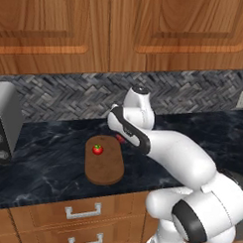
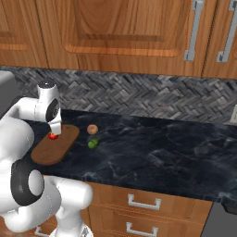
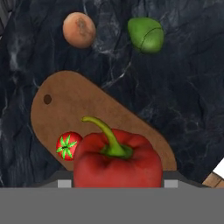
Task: Place the avocado, onion, tomato, and bell pepper on the cutting board.
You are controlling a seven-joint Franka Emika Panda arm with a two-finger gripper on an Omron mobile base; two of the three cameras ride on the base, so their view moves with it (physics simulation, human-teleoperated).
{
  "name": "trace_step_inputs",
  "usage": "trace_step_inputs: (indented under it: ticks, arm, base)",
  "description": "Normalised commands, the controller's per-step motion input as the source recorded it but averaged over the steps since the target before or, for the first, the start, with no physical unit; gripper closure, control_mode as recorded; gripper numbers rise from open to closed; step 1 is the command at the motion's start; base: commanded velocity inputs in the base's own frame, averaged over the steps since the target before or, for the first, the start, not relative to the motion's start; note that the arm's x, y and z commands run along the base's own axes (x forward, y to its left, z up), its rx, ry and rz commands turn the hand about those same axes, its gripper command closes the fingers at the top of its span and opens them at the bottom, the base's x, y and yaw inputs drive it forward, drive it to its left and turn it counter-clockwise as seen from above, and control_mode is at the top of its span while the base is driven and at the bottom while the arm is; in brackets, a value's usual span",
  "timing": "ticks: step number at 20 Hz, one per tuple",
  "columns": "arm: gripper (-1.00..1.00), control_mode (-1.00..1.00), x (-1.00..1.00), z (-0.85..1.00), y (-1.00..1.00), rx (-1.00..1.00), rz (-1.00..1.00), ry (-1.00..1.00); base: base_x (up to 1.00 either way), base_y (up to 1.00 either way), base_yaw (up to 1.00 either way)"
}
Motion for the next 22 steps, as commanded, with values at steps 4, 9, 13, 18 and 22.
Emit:
trace_step_inputs:
  ticks: [4,9,13,18,22]
  arm:
    - [1.0,-1.0,0.12,-0.15,0.01,0.03,-0.01,0.03]
    - [1.0,-1.0,0.13,-0.16,0.06,0.02,-0.02,0.06]
    - [1.0,-1.0,0.13,-0.15,0.07,0.01,-0.02,0.08]
    - [1.0,-1.0,0.19,-0.2,0.03,0.02,-0.01,0.07]
    - [1.0,-1.0,0.21,-0.21,0.03,0.01,0.0,0.08]
  base:
    - [0.0,0.0,0.0]
    - [0.0,0.0,0.0]
    - [0.0,0.0,0.0]
    - [0.0,0.0,0.0]
    - [0.0,0.0,0.0]
